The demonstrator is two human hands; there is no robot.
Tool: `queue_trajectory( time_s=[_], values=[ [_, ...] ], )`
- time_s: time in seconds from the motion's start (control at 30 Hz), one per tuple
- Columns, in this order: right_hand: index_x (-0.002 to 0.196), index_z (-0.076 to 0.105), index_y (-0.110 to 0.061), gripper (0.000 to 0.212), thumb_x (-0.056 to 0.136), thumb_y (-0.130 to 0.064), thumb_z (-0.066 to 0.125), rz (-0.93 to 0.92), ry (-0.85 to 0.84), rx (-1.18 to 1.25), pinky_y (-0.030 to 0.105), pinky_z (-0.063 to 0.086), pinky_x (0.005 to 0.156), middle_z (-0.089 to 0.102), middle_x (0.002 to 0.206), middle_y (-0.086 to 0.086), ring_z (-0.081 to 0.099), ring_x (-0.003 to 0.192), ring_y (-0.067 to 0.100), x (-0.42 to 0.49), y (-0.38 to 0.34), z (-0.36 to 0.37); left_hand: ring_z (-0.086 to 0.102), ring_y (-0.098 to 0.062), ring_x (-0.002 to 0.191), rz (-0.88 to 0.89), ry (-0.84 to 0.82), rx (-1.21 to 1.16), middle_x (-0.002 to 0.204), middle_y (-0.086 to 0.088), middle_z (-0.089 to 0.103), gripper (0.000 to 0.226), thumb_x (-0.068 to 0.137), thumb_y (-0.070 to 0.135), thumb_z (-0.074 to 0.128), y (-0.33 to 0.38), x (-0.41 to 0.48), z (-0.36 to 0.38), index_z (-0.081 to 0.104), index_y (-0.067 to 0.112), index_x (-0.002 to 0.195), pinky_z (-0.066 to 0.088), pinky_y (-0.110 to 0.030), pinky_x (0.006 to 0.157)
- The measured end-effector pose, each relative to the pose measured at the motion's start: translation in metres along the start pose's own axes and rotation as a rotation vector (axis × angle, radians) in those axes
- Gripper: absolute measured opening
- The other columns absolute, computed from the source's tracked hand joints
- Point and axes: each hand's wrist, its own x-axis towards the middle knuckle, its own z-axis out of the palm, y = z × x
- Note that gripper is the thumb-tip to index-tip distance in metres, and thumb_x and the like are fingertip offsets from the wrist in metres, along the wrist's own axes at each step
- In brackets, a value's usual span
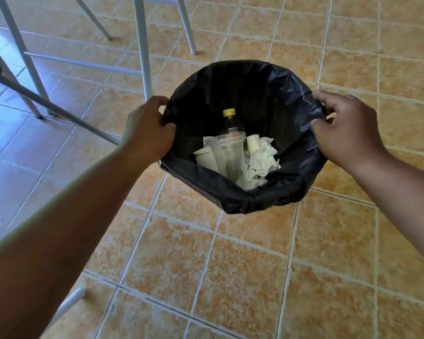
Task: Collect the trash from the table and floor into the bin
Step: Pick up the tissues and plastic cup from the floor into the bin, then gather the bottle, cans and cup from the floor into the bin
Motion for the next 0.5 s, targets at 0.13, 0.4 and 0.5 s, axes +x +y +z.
queue_trajectory(
  time_s=[0.13,0.4,0.5],
  values=[
    [0.142,0.049,-0.014,0.054,0.089,-0.002,0.055,0.033,-0.032,-0.047,0.023,0.036,0.087,0.053,0.120,0.019,0.055,0.105,0.035,-0.009,-0.026,-0.030,0.053,-0.019,0.083,-0.024,-0.004,-0.011,0.093,-0.001,0.060,0.046,0.082,0.010,0.056,0.023,-0.021,-0.032,0.051,0.026,0.124,0.038,-0.030,0.072],
    [0.136,0.054,-0.006,0.052,0.085,0.006,0.059,0.048,0.014,-0.055,0.023,0.032,0.071,0.054,0.099,0.023,0.055,0.084,0.036,-0.032,-0.146,-0.197,0.050,-0.012,0.085,-0.133,0.039,-0.072,0.103,-0.004,0.057,0.051,0.081,0.007,0.051,0.153,-0.089,-0.190,0.050,0.031,0.127,0.036,-0.017,0.070],
    [0.134,0.056,-0.004,0.053,0.083,0.010,0.060,0.065,0.029,-0.041,0.023,0.033,0.069,0.055,0.097,0.022,0.057,0.080,0.035,-0.038,-0.195,-0.286,0.047,-0.008,0.084,-0.089,0.058,-0.030,0.102,0.002,0.055,0.049,0.081,0.006,0.056,0.218,-0.113,-0.264,0.053,0.026,0.126,0.031,-0.011,0.066]
  ],
)
